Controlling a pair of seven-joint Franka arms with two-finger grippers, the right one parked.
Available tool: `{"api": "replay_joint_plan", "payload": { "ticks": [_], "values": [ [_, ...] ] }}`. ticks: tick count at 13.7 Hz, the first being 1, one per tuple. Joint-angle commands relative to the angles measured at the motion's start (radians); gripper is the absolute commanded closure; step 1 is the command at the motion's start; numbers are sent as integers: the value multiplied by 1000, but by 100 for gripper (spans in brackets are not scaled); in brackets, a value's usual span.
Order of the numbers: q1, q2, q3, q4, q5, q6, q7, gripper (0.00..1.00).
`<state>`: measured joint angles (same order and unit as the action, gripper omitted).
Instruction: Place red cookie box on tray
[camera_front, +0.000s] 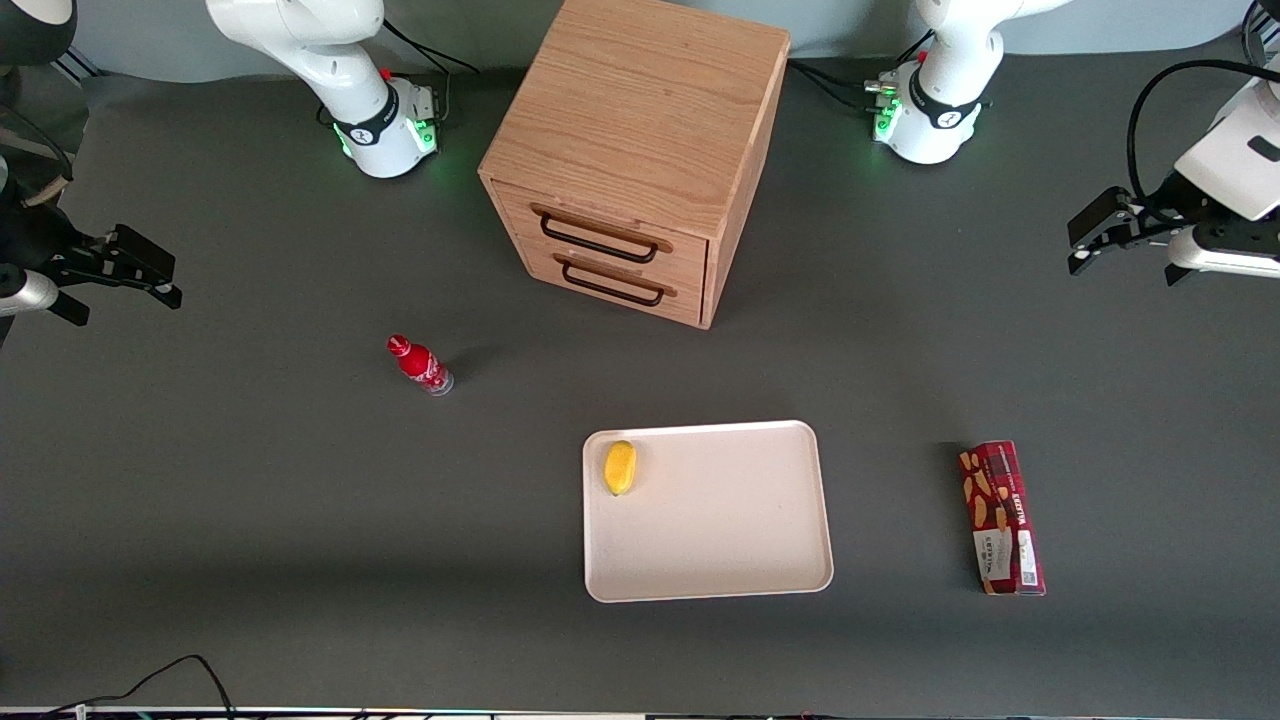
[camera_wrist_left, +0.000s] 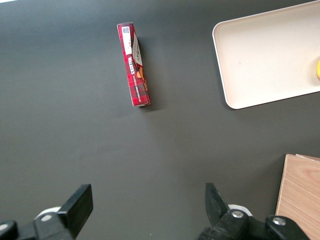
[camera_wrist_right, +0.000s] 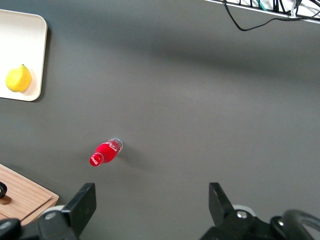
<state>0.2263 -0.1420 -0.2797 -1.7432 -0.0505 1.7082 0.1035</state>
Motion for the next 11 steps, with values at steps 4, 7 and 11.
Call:
{"api": "replay_joint_plan", "payload": {
  "ticks": [4,7,11],
  "values": [
    [8,27,5,76,17,-68,33,0],
    [8,33,17,80,17,-73,13,0],
    [1,181,16,264,30,-99,15,0]
  ]
}}
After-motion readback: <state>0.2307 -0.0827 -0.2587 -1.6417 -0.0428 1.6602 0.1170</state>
